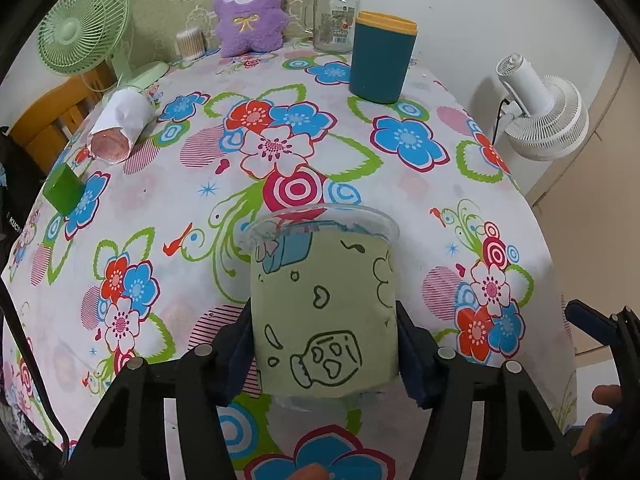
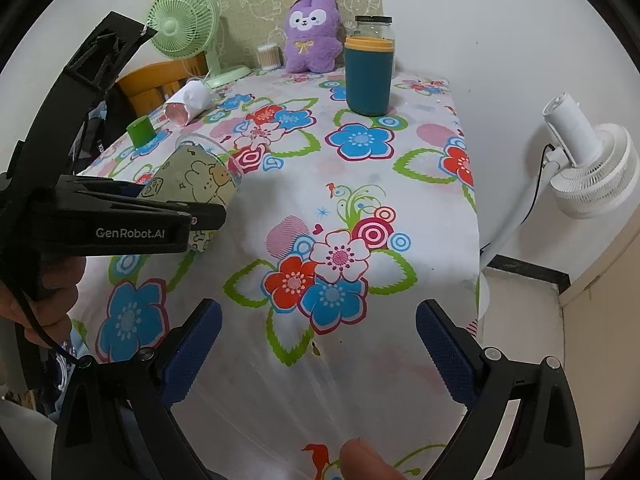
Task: Flip cup upside down
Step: 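Lift and rotate the cup with the left gripper so its rim faces down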
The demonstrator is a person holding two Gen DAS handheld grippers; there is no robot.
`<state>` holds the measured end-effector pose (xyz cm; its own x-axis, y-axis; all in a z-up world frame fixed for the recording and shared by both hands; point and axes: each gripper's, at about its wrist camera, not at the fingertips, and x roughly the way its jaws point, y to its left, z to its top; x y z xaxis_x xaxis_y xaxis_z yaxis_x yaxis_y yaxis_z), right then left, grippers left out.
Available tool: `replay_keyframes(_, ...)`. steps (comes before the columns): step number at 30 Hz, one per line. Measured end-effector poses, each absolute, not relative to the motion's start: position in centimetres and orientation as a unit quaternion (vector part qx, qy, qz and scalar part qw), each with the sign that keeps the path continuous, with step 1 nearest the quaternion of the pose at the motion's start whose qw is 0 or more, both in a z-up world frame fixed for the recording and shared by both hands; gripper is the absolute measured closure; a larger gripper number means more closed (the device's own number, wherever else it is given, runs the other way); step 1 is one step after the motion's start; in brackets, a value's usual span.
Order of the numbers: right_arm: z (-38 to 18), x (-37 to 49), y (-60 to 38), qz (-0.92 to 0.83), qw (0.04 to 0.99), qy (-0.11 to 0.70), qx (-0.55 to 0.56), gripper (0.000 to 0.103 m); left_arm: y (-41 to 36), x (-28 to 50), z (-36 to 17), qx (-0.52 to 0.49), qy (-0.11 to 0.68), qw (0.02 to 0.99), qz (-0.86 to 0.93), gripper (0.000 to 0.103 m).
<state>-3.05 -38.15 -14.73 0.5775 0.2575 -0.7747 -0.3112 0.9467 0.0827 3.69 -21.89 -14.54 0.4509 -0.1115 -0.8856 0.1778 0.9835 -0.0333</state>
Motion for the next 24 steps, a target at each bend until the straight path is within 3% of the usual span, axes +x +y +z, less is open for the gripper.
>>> replay_keyframes(24,-15.2,-2.8,-36.5,0.195,0.89,0.412,-0.003,0.004,-19.9,5.1,-10.3,0.084,0.579,0.795,-0.16,0.04)
